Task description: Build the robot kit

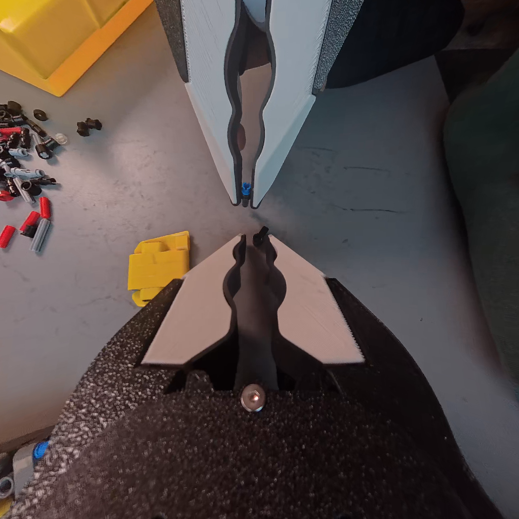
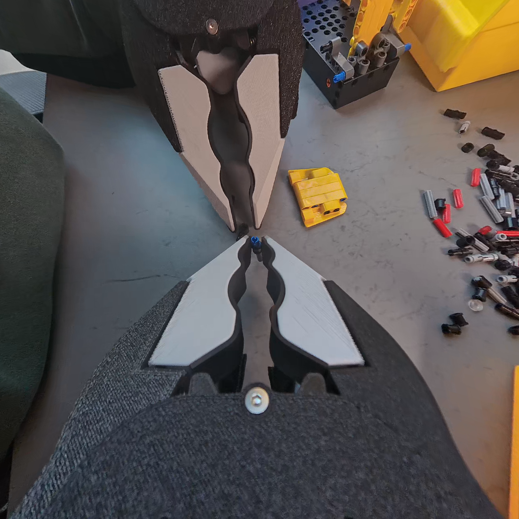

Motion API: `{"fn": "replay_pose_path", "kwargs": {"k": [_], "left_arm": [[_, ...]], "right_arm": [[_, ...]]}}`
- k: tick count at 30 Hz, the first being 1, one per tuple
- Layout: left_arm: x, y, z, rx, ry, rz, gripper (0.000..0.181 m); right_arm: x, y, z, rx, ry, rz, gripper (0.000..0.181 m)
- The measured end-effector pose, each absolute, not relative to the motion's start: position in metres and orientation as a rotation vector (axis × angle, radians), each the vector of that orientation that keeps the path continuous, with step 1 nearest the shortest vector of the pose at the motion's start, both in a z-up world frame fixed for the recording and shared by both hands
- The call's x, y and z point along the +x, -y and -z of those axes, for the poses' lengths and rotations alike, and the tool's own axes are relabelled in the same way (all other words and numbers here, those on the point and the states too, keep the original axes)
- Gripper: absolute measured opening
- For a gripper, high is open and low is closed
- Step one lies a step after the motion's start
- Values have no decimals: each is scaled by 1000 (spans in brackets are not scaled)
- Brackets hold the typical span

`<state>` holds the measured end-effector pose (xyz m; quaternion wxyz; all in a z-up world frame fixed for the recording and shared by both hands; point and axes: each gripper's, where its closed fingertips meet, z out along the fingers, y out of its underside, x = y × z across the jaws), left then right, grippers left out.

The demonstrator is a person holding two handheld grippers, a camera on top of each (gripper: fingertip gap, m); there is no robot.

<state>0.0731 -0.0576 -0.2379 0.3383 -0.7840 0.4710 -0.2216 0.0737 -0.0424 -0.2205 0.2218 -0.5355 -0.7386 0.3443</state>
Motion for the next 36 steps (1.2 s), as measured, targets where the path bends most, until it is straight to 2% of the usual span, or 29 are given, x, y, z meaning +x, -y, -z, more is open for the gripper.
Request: {"fn": "replay_pose_path", "kwargs": {"k": [5,15,20,36], "left_arm": [[75,59,242,-2047,-1255,547,6],[75,60,242,-2068,-1212,529,6],[76,64,241,-2073,-1208,546,12],[76,62,242,-2102,-1154,511,6]], "right_arm": [[73,44,219,-1468,2037,-956,6],[72,48,217,-1449,2032,-944,6],[71,50,216,-1445,2032,-935,6],[73,45,212,-1462,1997,-913,6]]}}
